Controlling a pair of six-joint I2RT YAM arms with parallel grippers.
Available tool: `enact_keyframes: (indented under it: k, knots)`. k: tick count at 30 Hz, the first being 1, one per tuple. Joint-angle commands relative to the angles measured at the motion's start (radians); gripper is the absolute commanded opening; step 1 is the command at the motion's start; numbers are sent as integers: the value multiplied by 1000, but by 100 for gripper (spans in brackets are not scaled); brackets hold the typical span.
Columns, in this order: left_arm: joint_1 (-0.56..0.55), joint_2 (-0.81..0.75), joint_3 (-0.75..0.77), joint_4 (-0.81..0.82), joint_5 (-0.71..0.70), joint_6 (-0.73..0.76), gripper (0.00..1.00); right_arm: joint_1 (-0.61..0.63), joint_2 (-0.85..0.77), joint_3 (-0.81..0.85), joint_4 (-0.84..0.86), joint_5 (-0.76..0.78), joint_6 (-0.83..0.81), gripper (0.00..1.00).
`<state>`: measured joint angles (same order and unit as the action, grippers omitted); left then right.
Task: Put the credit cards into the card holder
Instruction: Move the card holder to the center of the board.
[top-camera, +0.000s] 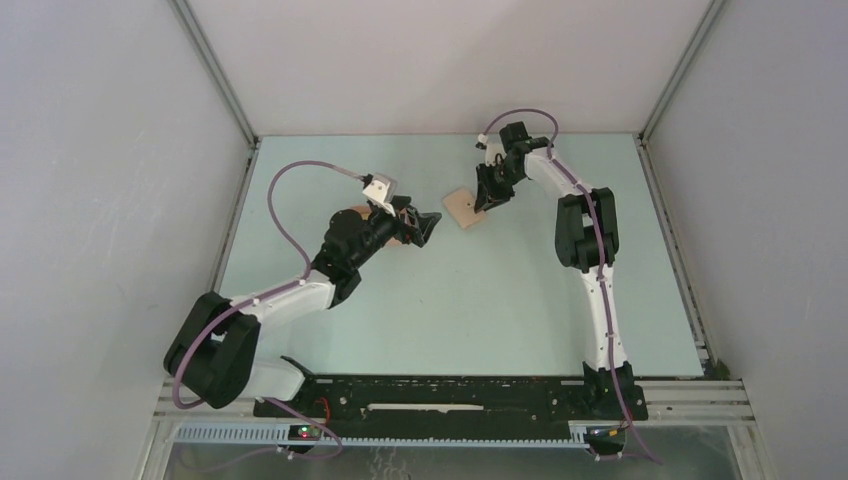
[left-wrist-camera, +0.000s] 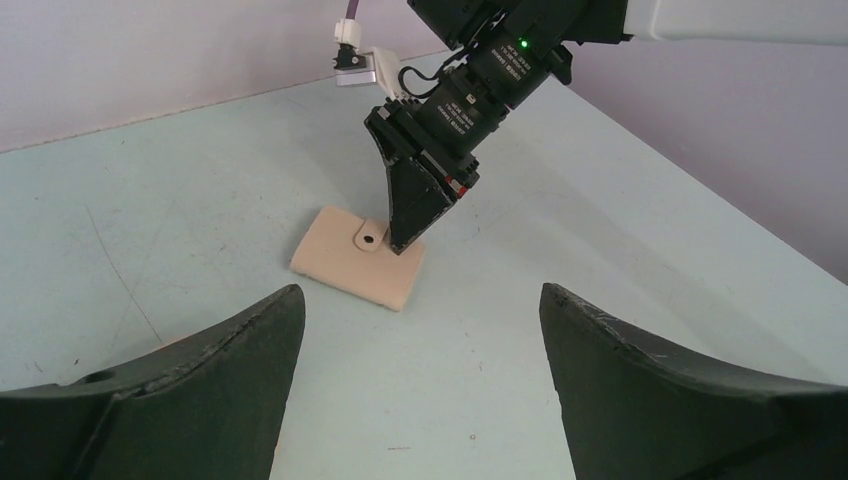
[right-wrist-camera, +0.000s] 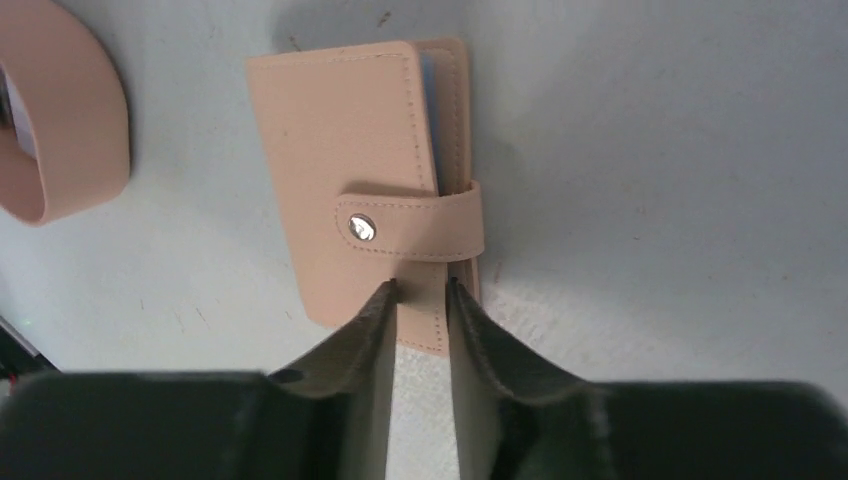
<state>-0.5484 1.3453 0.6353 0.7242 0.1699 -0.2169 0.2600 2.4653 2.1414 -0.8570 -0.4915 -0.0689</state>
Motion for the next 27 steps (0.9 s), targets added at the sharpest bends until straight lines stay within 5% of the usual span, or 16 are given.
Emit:
enact_keyframes:
  k: [1,7,14,20,27]
  knots:
    - [6,6,18,32,22,31,91,6,9,15,-24,-43,-5,23]
    - [7,2,16,33,41,34,91,11,-79,-75,-16,-100,-46,0]
    - [7,-28,-46,160,157,-23,82,35,-332,-374,-37,-138,-194,0]
    - [5,-92,-205,417,178,-206,77,69,-607,-800,-15,-120,-338,0]
    - [-82,-243,-339,368,85,-357,65,87,-680,-972,-18,-150,-326,1]
